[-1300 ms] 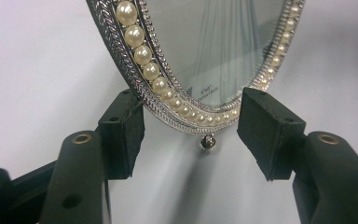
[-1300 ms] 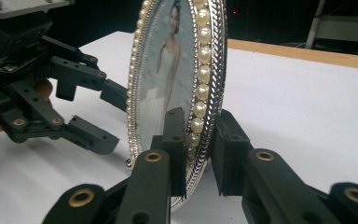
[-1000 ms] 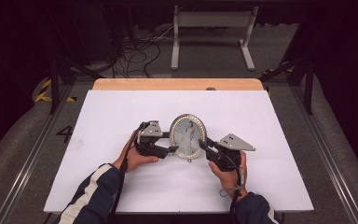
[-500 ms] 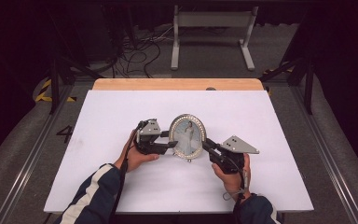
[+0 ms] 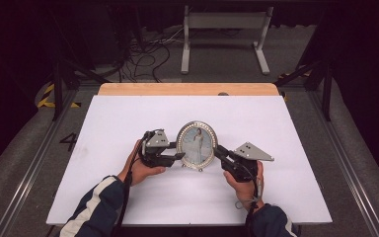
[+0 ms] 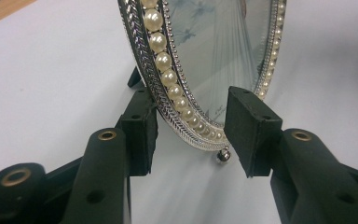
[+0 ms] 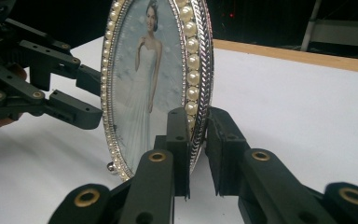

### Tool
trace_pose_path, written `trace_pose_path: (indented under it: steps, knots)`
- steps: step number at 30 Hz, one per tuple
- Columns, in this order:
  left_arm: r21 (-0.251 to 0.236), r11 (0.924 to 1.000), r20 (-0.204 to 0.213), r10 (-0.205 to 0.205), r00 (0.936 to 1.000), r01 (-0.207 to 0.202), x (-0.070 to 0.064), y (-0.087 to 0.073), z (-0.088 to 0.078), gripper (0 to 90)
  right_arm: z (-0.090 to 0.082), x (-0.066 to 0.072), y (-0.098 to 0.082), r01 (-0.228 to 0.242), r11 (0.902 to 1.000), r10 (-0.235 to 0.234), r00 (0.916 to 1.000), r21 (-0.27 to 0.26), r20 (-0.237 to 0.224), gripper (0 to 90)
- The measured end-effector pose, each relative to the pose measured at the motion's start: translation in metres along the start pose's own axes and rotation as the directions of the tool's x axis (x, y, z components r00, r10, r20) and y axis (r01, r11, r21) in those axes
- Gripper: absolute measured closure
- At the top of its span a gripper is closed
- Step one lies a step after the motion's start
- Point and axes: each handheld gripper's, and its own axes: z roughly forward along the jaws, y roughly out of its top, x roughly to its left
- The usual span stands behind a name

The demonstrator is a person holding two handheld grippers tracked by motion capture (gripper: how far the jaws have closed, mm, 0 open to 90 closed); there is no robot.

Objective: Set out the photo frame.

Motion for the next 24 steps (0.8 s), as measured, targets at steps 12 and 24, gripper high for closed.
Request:
trace_pose_path:
  steps: [12,24]
  knots:
    - [-0.022,0.9997,0.004,-0.004,1.0000,0.004,-0.0018,-0.0057,-0.0082,55.8,0.0041,0.0011,-0.0015,0.004,0.9998,-0.003,0.9996,0.017,-0.027,80.5]
    - [-0.039,0.9991,0.004,-0.014,0.9999,0.014,-0.0005,-0.0058,-0.0040,58.0,0.0047,-0.0009,-0.0042,0.023,0.9989,-0.022,0.9993,0.040,-0.029,83.3]
